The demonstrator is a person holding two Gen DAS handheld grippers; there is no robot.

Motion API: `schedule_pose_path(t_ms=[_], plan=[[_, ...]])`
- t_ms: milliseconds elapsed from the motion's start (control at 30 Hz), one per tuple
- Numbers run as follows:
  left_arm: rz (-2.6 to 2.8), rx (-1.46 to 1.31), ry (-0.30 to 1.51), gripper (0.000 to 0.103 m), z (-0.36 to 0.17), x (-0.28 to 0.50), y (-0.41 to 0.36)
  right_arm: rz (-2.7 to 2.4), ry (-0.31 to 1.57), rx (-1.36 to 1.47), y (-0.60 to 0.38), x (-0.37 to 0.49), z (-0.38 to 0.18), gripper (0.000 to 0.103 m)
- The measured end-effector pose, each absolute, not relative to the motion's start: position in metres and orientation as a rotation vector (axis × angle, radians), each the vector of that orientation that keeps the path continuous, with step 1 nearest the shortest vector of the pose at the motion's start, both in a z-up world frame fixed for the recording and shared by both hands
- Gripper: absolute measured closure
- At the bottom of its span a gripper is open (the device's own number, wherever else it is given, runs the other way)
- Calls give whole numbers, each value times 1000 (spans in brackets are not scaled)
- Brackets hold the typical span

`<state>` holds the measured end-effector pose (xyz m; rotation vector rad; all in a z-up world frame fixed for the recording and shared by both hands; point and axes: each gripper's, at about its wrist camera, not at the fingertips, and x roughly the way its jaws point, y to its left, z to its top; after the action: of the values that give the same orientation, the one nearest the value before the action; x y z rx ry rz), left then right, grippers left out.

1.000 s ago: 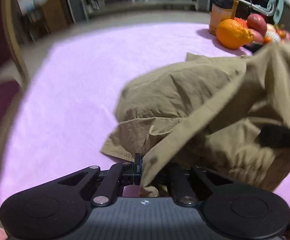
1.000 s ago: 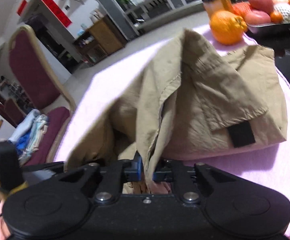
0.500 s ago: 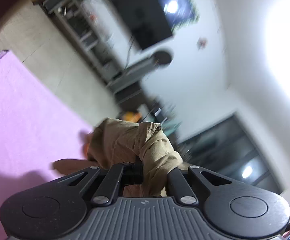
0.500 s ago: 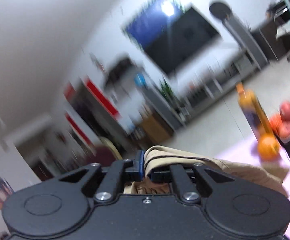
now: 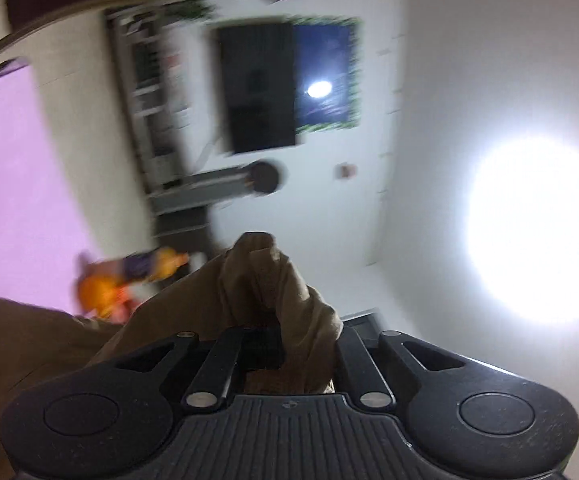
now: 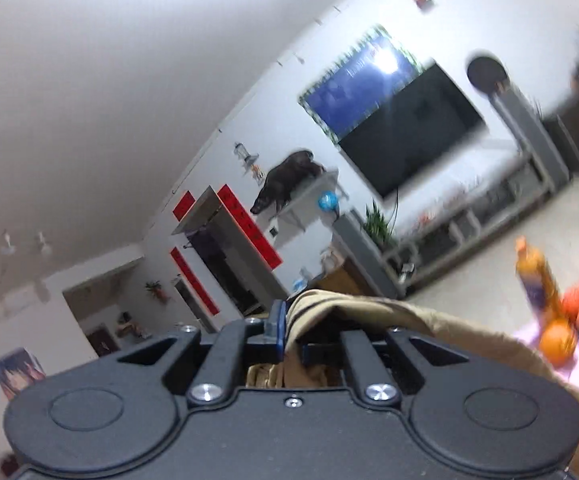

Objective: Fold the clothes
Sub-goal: 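Lift the trousers with both grippers and shake them out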

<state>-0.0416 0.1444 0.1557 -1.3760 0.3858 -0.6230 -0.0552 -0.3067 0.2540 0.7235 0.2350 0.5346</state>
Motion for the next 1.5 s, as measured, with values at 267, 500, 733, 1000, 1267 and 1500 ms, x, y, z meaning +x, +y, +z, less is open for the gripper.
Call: schedule_pose_path(t_ms=[267, 500, 733, 1000, 1267, 1500], plan=[[-486, -1185, 371, 100, 180, 2, 166, 513, 253, 686, -287, -20, 257, 95], [-254, -1012, 483, 101, 217, 177, 158, 291, 459, 550, -243, 171, 224, 96], [-408, -865, 119, 100, 274, 150, 153, 509, 89, 521, -266, 143, 294, 96], [-290, -901, 625, 100, 60, 161, 130, 397, 537, 627, -297, 125, 77, 95], [-6, -964, 986, 100, -122, 157, 131, 164, 979, 694, -289, 70, -133, 96], [-52, -840, 826, 101, -83, 141, 130, 191, 909, 571, -278, 54, -100, 97]])
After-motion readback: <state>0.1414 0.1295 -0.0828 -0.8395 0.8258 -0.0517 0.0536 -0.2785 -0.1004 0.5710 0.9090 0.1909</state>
